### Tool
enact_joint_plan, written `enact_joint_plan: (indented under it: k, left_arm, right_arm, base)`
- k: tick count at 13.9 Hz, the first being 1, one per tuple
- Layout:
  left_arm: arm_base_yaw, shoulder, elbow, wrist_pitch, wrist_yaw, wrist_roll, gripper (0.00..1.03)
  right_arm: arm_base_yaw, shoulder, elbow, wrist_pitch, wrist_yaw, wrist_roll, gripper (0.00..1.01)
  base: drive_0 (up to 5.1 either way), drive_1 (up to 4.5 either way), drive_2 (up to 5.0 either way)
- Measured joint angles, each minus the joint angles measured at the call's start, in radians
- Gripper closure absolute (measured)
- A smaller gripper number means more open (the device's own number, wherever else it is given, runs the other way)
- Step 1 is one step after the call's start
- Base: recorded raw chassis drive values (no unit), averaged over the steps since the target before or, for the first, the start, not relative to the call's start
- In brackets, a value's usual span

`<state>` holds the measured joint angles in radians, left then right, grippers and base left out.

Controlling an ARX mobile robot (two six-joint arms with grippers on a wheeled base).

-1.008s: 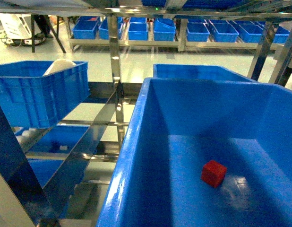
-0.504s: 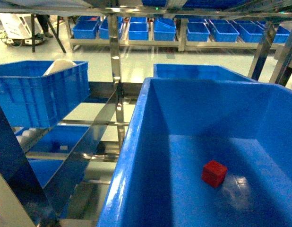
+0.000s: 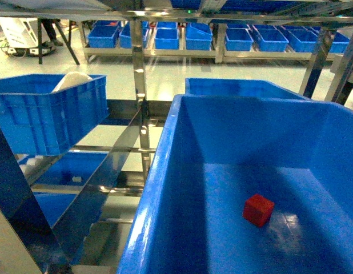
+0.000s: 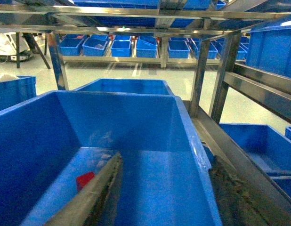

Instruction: Place magnetic block on left shelf second layer

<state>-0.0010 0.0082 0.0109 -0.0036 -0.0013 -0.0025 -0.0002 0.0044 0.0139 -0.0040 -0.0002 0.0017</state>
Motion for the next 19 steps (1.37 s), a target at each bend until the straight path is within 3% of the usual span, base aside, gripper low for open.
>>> enact_joint_plan:
  k: [3,19]
  left_arm:
    - [0.000,0.000,0.000,0.000,0.000,0.000,0.05]
    - [0.000,0.000,0.000,0.000,0.000,0.000,0.05]
  right_arm:
    - [0.000,0.000,0.000,0.000,0.000,0.000,0.01]
    - [0.000,0.000,0.000,0.000,0.000,0.000,0.03]
  base:
    - [0.0,0.00,0.0]
    - [0.0,0.00,0.0]
